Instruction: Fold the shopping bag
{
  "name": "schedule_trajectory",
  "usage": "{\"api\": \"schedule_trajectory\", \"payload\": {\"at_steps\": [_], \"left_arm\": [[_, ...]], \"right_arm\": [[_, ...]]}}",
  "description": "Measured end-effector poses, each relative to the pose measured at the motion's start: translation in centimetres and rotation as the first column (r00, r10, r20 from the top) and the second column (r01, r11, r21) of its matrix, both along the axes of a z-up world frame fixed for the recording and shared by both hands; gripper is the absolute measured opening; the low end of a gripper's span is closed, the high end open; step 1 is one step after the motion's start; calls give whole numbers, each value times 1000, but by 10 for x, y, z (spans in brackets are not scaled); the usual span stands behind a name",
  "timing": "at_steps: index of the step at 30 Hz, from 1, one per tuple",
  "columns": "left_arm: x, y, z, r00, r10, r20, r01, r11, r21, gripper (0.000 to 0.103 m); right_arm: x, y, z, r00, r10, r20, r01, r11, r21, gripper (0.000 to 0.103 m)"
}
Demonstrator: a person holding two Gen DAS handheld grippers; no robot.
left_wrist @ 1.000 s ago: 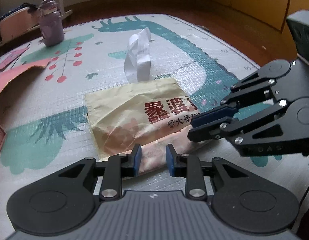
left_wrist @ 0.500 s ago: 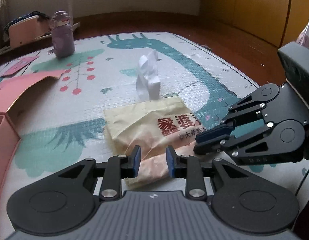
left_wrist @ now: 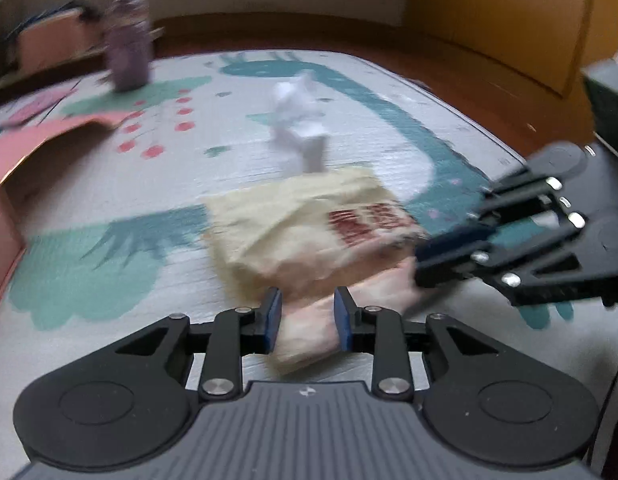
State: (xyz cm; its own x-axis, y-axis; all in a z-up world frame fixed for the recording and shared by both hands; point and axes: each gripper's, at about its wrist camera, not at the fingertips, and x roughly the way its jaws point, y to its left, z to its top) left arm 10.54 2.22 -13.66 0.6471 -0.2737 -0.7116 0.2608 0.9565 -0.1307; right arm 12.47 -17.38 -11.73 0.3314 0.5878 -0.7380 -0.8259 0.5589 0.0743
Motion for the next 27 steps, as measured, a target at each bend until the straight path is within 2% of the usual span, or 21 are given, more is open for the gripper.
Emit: {"api": "schedule_trajectory", "payload": {"at_steps": [5, 7, 9, 12, 14, 16, 17, 19, 20, 22, 24, 25, 27], "left_arm": [[2, 1, 8, 999, -12, -51, 14, 999, 34, 28], [0, 5, 17, 997, -21, -69, 26, 997, 78, 29], [-9, 2, 25, 998, -48, -28, 52, 988, 143, 29], [-32, -12, 36, 979, -191, 78, 165, 952, 257, 29], [-43, -24, 33, 951, -288, 111, 232, 904, 359, 29], [-55, -38, 22, 903, -416, 104, 320, 815, 483, 29], [-59, -41, 18, 888, -450, 96, 343, 786, 514, 29], [-68, -50, 5, 839, -541, 57, 397, 681, 616, 29], [-69, -52, 1, 829, -557, 47, 404, 656, 638, 29], [-74, -58, -5, 786, -618, 37, 413, 568, 712, 29], [-78, -63, -8, 758, -652, 16, 421, 509, 751, 29], [-79, -65, -9, 741, -672, -1, 426, 469, 773, 29], [-80, -68, -12, 719, -695, -18, 429, 423, 798, 29]], "right_arm": [[-1, 1, 1, 1000, 15, 11, -15, 1000, -11, 15], [-1, 1, 1, 1000, 20, 15, -20, 1000, -14, 15], [-1, 1, 1, 1000, 22, 16, -22, 1000, -18, 15], [0, 1, 1, 1000, 28, 13, -28, 999, -18, 15], [2, 0, 1, 999, 32, 2, -32, 999, -10, 15], [4, -1, 1, 999, 38, -5, -38, 999, -5, 15], [5, -1, 1, 999, 39, -10, -39, 999, -1, 15], [7, -3, 1, 999, 43, -22, -43, 999, 8, 15], [7, -3, 1, 999, 45, -27, -45, 999, 12, 15], [9, -4, 0, 998, 50, -35, -50, 999, 17, 15], [13, -5, 0, 997, 60, -52, -59, 998, 26, 15], [13, -5, 0, 997, 63, -55, -61, 998, 27, 15], [14, -5, 0, 996, 73, -60, -71, 997, 29, 15]]}}
